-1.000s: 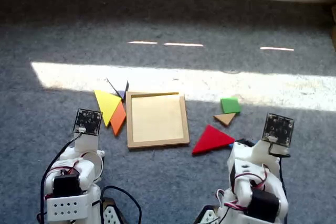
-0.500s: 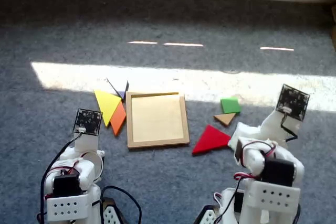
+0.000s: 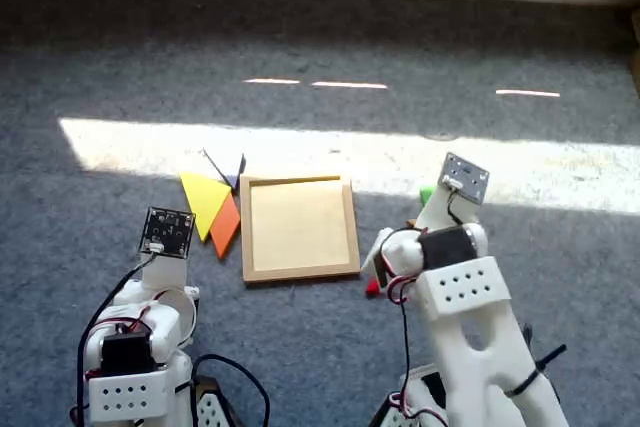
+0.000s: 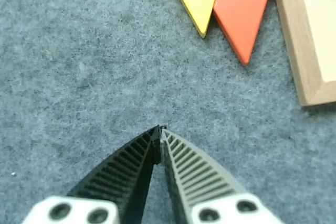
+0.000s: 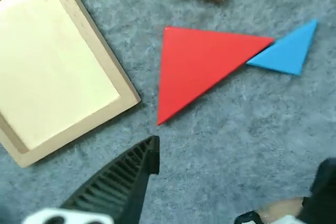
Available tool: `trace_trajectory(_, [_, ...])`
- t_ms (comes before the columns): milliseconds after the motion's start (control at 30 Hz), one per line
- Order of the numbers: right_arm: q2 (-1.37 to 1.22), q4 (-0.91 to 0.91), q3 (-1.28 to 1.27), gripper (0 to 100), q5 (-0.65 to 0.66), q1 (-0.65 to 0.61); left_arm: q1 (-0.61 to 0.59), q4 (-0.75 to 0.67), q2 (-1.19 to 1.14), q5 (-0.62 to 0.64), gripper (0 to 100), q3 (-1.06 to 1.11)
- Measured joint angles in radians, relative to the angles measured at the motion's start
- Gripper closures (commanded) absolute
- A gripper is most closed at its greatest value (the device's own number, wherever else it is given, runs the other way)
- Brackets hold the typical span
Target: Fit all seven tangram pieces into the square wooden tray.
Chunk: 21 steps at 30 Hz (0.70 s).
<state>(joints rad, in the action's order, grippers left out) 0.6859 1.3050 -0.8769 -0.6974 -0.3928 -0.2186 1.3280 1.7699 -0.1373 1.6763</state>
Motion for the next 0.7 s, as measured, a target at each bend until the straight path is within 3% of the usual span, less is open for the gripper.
trace_trajectory(133, [-0.163, -0.152, 0.0, 54.2, -0.08, 0.0, 0.0, 0.0, 0.0, 0.0, 100, 0.0])
trace_trajectory(400, [-0.39, -0.282, 0.071, 54.2, -0.196, 0.002, 0.0, 0.0, 0.0, 0.0, 100, 0.0])
trace_trajectory(700, [-0.516, -0.393, 0.071, 54.2, -0.215, 0.098, 0.0, 0.0, 0.0, 0.0, 100, 0.0])
